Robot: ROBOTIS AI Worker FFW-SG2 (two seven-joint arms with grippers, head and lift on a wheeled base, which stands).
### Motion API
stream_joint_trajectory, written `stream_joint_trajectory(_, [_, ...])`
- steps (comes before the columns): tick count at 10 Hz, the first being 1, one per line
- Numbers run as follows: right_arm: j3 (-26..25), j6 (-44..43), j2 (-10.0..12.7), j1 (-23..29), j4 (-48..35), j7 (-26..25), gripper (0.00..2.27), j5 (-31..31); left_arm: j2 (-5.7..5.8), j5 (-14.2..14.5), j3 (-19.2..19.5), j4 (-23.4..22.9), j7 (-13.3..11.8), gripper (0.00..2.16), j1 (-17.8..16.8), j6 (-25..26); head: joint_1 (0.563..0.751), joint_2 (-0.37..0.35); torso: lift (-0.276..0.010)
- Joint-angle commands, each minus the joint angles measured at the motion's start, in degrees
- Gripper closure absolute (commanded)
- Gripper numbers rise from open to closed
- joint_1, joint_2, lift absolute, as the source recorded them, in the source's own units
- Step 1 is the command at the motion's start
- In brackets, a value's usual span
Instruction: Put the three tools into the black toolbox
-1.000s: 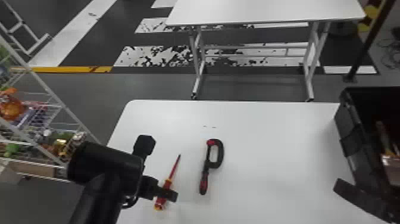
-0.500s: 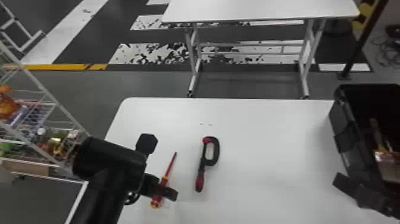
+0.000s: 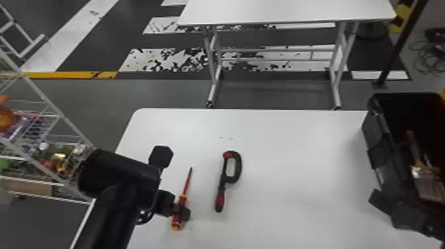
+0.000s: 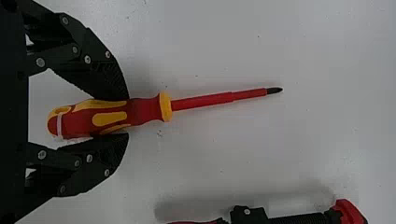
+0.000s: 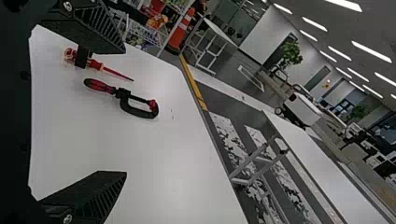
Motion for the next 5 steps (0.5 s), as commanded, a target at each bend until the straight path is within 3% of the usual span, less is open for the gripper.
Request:
stream_joint_trajectory(1, [0.00,-0.24,0.00,-0.07,0.11,0.00,0.08,0.04,-0.08,0.07,0.09,-0.84,-0.02,1.92,0.25,0.24,0.695,0.155,-0.051])
stream_joint_trajectory(2, [0.09,-0.24,0.09,-0.25,0.29,0.00,0.08,0.04,-0.08,0.07,0.00,-1.81,-0.02,1.92,0.61,0.24,0.695,0.154,-0.051])
stream_joint_trajectory(3, [0.27,-0.24,0.26,-0.25,0.29,0.00,0.08,0.04,-0.17,-0.02,0.09,-3.66,-0.02,2.14,1.22,0.24,0.695,0.151,-0.051])
stream_joint_trajectory(5, [0.97,-0.06,0.26,-0.69,0.29,-0.09,0.08,0.30,-0.17,-0.02,1.06,-11.21,-0.64,2.14,3.42,0.24,0.695,0.141,-0.051])
